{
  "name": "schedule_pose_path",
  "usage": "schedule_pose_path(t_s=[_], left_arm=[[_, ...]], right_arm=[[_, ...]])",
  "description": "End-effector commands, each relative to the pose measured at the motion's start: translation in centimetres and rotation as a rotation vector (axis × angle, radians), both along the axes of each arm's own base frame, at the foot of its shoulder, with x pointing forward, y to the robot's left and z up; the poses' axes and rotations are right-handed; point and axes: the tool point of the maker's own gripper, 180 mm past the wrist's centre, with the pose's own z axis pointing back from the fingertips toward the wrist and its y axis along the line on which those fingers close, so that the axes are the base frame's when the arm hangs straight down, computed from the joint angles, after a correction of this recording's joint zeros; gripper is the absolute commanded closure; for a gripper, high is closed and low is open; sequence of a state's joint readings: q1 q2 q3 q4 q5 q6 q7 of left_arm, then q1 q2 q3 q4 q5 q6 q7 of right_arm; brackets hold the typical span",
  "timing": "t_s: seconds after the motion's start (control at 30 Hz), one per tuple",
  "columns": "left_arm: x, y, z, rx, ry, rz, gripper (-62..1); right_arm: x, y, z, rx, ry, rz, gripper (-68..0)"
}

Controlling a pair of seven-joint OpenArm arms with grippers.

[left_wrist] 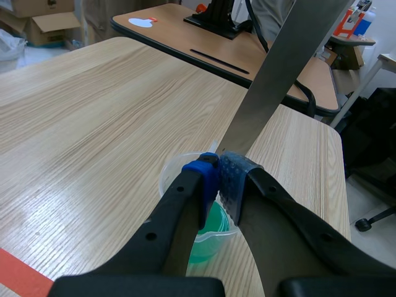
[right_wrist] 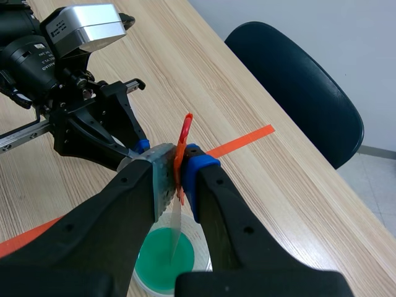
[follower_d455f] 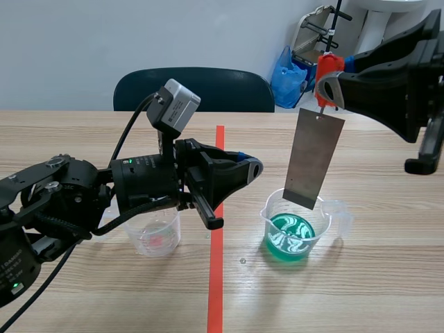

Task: Do the redox reaction experiment

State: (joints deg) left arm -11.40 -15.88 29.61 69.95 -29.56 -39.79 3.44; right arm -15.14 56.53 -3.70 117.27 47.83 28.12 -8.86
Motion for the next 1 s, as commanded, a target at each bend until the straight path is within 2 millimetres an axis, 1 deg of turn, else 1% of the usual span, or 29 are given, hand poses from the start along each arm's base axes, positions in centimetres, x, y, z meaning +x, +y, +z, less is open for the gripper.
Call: schedule_pose_path(t_s=[0.0,0.13,0.23,0.33,0.43,0.57,0.7,0.83,0.97], left_arm=[[0.3,-0.1,1.3,-0.031,-0.026,0.003,-3.6],[0.2,-0.1,1.2,-0.034,-0.023,0.004,-3.6],[0.2,0.4,1.2,-0.034,-0.029,0.01,-3.7],[0.3,1.4,0.9,-0.02,-0.045,0.019,-4.2],[0.5,3.5,0.5,0.004,-0.055,0.045,-4.2],[0.5,7.7,-0.6,0.048,-0.055,0.101,-4.2],[-0.1,12.8,-1.7,0.109,-0.043,0.173,-4.2],[-1.5,18.1,-2.3,0.163,-0.03,0.252,-4.2],[-3.5,23.1,-2.2,0.195,-0.017,0.337,-5.0]], right_arm=[[0.3,-0.1,1.1,0.015,-0.036,-0.003,-0.6],[0.3,-0.1,1.1,0.015,-0.036,-0.003,-0.6],[0.3,-0.1,1.1,0.015,-0.036,-0.003,-0.6],[0.3,-0.1,1.1,0.015,-0.036,-0.003,-0.6],[0.3,-0.1,1.1,0.016,-0.036,-0.003,-0.6],[0.3,-0.1,1.1,0.015,-0.036,-0.003,-0.6],[0.3,-0.1,1.1,0.015,-0.036,-0.003,-0.6],[0.3,-0.1,1.1,0.015,-0.036,-0.003,-0.6],[0.3,-0.1,1.1,0.016,-0.036,-0.003,-0.6]])
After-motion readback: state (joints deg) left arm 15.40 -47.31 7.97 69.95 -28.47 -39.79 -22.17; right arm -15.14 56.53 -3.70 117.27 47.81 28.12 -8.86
